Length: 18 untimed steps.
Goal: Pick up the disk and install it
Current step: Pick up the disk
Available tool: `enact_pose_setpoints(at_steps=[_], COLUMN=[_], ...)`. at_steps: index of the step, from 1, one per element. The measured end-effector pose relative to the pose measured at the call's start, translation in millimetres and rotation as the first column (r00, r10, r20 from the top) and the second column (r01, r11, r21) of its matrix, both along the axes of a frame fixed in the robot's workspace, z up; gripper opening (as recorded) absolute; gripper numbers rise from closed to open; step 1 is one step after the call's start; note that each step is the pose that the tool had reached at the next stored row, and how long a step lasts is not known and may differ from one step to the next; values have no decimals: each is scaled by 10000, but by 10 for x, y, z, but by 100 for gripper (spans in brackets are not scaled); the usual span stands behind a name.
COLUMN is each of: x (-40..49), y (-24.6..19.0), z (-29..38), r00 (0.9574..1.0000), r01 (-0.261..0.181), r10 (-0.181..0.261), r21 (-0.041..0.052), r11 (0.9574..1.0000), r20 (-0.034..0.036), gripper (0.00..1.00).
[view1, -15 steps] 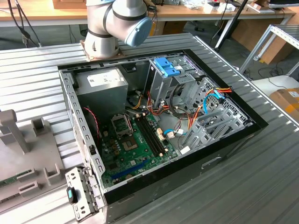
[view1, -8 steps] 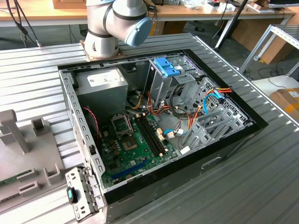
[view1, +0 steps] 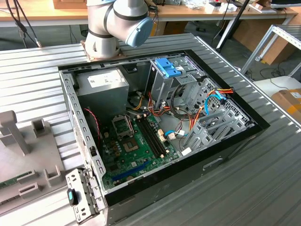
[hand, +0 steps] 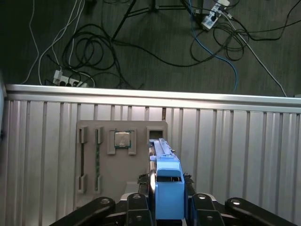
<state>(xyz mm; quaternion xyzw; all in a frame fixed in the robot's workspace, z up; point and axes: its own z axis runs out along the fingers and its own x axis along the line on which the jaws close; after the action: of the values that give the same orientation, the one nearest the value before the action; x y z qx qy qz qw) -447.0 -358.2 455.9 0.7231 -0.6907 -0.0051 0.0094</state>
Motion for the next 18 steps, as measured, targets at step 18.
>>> enact_pose_setpoints(at_steps=[18], x=[0], y=[0], z=[502], r00=[10000], r01=[0], r10=[0], r21=[0], r11=[10000], r20=[1], gripper=[37])
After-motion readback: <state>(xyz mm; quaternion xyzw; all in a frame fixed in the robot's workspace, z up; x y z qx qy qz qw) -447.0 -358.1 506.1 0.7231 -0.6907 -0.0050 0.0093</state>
